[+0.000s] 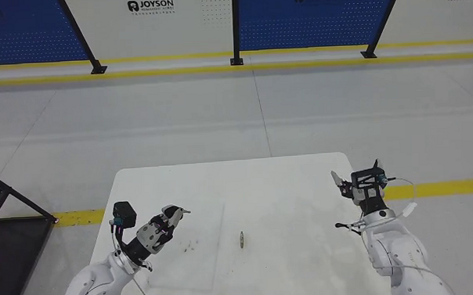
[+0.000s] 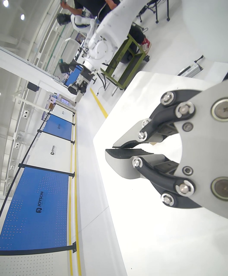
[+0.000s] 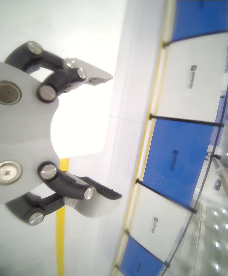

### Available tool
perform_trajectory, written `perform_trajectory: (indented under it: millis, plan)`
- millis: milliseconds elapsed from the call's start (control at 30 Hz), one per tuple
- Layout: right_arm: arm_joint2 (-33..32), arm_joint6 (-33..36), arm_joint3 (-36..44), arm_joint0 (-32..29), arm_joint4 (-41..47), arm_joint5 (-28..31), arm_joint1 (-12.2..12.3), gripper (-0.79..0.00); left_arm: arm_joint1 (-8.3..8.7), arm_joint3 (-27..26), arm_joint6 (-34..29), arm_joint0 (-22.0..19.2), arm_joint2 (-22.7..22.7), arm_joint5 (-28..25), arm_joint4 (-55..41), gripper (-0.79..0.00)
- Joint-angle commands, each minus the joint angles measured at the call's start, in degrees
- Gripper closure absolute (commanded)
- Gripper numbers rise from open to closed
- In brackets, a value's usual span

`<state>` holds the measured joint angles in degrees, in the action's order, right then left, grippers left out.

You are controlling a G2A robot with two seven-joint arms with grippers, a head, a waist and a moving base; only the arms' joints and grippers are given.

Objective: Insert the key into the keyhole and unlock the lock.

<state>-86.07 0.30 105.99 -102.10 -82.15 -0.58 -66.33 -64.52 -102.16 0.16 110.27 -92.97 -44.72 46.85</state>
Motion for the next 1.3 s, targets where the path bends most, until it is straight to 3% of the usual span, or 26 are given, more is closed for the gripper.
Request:
perform_trajectory:
  millis: [0, 167, 400, 733, 900, 967, 1033, 1133, 1167, 1267]
  plan:
    - [4.07, 1.02, 1.38, -2.17, -3.82, 1.62, -0.14, -0.785, 0.00, -0.03, -0.02, 0.01, 0.01, 0.04, 0.02, 0.000]
    - [17.33, 4.04, 0.57, -5.13, -15.64, 1.93, -0.98, -0.785, 0.00, -0.03, -0.02, 0.01, 0.01, 0.04, 0.02, 0.000]
    - [31.81, 5.49, -8.78, -0.73, -16.93, 2.41, -3.41, -0.785, 0.00, -0.03, -0.02, 0.01, 0.01, 0.04, 0.02, 0.000]
    - [39.33, -1.22, -21.39, 7.59, -7.45, -4.64, -7.23, -0.785, 0.00, -0.03, -0.02, 0.01, 0.01, 0.04, 0.02, 0.000]
    - [41.56, -1.31, -24.90, 9.79, -6.00, -6.80, -8.52, -0.785, 0.00, -0.03, -0.02, 0.01, 0.01, 0.04, 0.02, 0.000]
    - [42.09, -1.22, -25.86, 10.47, -5.49, -7.19, -8.89, -0.739, 0.00, -0.03, -0.02, 0.01, 0.01, 0.04, 0.02, 0.000]
    - [42.42, -1.41, -26.68, 11.01, -4.92, -7.42, -9.20, -0.551, 0.00, -0.03, -0.02, 0.01, 0.01, 0.04, 0.02, 0.000]
    - [42.66, -1.92, -27.73, 11.63, -4.03, -7.42, -9.55, -0.453, 0.00, -0.03, -0.02, 0.01, 0.01, 0.04, 0.02, 0.000]
    - [42.69, -2.11, -28.01, 11.80, -3.78, -7.35, -9.63, -0.376, 0.00, -0.03, -0.02, 0.01, 0.01, 0.04, 0.02, 0.000]
    - [42.61, -2.68, -28.74, 12.07, -3.20, -7.28, -9.81, -0.354, 0.00, -0.03, -0.02, 0.01, 0.01, 0.04, 0.02, 0.000]
